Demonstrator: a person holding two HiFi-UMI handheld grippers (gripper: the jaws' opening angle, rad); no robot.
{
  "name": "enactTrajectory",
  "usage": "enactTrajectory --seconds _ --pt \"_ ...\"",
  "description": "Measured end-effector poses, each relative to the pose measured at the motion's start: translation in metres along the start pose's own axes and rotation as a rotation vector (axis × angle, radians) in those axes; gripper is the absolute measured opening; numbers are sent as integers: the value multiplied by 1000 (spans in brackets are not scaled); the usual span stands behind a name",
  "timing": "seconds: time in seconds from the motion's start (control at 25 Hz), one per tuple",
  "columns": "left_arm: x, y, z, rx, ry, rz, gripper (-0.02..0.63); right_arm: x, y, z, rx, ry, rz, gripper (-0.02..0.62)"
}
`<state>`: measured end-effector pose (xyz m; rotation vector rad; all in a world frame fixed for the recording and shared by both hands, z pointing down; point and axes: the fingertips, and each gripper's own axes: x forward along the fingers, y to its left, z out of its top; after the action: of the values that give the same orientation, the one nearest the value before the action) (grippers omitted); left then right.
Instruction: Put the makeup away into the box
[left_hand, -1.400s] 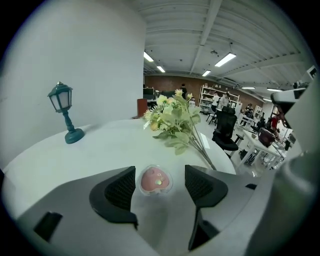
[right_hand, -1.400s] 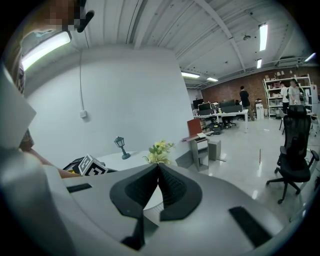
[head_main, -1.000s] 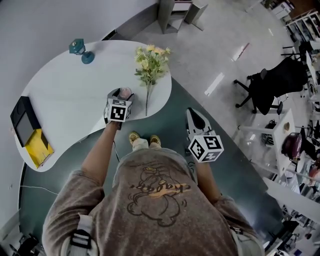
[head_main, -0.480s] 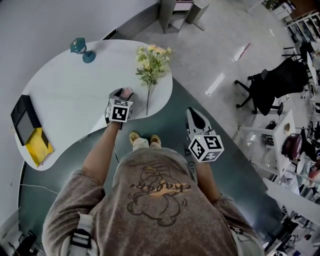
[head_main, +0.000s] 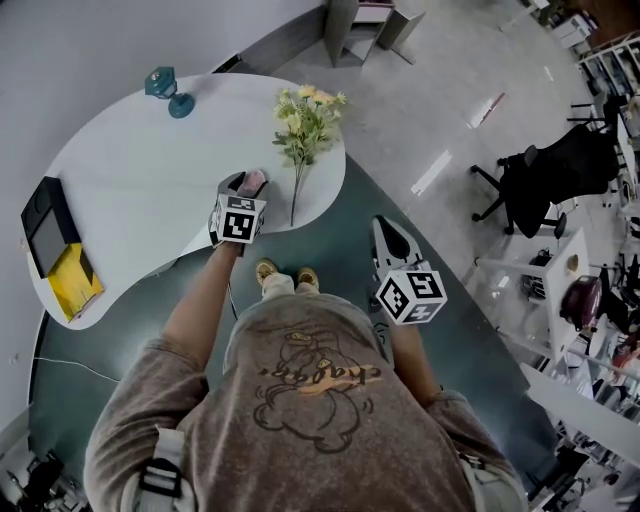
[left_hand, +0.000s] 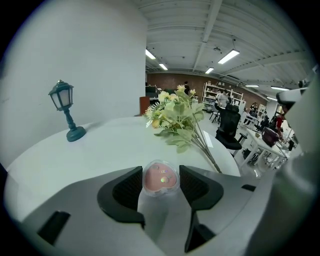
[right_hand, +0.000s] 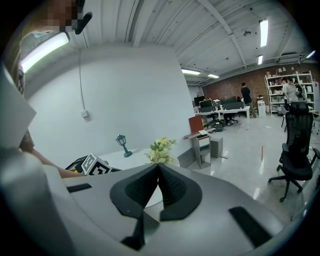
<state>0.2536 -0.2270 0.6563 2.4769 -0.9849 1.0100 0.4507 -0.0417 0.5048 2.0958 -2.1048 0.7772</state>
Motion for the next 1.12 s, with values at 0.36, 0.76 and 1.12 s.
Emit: enactTrajectory --seconds 0.36,0.76,1.12 --pt "-52 11 26 -43 -109 78 250 19 13 3 -36 17 105 3" --pt "-147 34 29 -180 -235 214 250 46 74 0 -112 65 320 3" --pt "-256 46 -17 -369 -301 424 250 56 145 -21 -188 146 568 3"
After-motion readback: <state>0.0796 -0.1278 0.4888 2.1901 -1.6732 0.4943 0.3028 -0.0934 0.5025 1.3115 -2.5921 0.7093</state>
